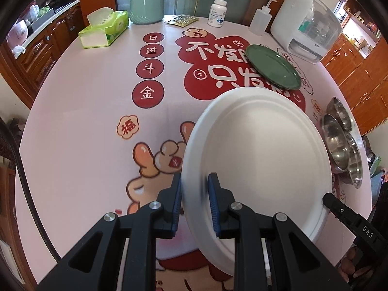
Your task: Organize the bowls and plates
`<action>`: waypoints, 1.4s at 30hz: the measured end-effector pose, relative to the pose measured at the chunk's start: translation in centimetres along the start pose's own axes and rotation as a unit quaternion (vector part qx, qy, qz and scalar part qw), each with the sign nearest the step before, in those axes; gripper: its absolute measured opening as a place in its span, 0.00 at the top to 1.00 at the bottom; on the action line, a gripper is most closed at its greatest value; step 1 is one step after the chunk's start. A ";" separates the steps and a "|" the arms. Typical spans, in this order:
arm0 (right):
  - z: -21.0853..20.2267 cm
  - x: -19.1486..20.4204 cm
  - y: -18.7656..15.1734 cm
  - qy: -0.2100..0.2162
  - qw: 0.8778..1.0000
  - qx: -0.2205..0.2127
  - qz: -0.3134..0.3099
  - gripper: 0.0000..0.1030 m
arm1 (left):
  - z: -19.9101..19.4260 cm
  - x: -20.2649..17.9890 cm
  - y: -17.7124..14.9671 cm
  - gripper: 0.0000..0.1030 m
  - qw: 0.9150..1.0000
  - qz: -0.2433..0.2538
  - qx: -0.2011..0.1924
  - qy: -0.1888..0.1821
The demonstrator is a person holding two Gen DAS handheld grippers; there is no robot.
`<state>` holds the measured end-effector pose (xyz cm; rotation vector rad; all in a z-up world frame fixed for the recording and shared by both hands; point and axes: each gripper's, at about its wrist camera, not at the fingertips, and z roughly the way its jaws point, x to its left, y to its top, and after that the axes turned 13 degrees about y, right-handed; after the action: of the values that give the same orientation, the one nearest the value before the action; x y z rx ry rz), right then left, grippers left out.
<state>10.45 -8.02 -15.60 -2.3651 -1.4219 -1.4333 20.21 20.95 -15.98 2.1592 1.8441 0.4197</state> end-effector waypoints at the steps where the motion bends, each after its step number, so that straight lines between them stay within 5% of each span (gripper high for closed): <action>1: -0.5 0.1 -0.1 0.001 1.000 0.000 -0.002 0.84 | -0.4 -0.1 -0.4 0.81 1.000 -0.001 -0.001 -0.001; 25: -13.3 -5.6 -3.3 0.002 0.999 0.028 -0.030 0.84 | -8.3 -9.3 -12.2 0.81 1.000 -0.023 -0.006 0.008; 42: -17.9 -10.0 -3.2 -0.029 0.996 0.063 -0.050 0.84 | -8.5 -16.1 -17.3 0.80 1.000 -0.020 0.005 0.016</action>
<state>-5.64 -20.93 -13.71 -2.3068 -1.6137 -1.2637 -1.26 7.82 -15.51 2.1310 1.9067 0.4392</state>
